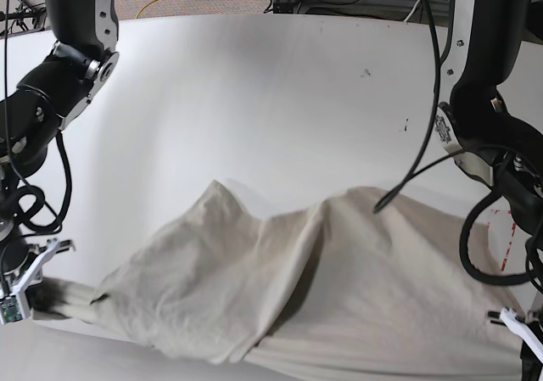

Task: Fold the T-shirt properly
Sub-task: 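Lift the shirt with both grippers and stretch it between them, then drag the stretched shirt edge with both grippers and lay it down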

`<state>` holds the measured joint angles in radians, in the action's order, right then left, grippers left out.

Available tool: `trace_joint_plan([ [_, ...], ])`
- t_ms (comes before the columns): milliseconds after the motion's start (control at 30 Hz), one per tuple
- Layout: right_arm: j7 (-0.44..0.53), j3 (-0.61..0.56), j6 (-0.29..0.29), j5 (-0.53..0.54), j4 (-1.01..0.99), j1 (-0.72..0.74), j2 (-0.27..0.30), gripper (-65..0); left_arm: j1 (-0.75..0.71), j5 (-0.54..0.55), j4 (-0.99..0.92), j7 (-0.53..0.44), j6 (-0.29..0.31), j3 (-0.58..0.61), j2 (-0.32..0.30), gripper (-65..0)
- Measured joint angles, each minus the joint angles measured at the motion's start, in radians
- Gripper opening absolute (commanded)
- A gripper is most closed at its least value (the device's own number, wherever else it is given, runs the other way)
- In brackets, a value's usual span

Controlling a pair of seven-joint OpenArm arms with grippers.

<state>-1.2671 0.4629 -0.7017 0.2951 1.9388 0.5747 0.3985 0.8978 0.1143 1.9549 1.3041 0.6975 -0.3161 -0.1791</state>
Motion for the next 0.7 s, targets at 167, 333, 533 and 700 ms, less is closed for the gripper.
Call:
trace_joint_plan([
  [167, 0.013, 0.005, 0.001, 0.024, 0.006, -0.006, 0.058, -65.0, 0.017, 0.019, 0.012, 0.008, 0.0, 0.0, -0.008, -65.0],
  [333, 0.01, 0.004, 0.001, 0.019, -0.01, -0.139, 0.043, -65.0, -0.145, 0.011, 0.006, 0.017, 0.001, -0.002, 0.001, -65.0],
  [533, 0.062, 0.002, -0.003, -0.003, -0.017, -0.286, -0.024, -65.0, -0.333, -0.014, -0.001, -0.021, 0.0, -0.008, 0.054, -65.0],
  [700, 0.078, 0.009, -0.001, -0.037, -0.018, -0.35, -0.052, -65.0, -0.457, -0.021, -0.002, -0.059, 0.003, -0.008, 0.069, -65.0],
])
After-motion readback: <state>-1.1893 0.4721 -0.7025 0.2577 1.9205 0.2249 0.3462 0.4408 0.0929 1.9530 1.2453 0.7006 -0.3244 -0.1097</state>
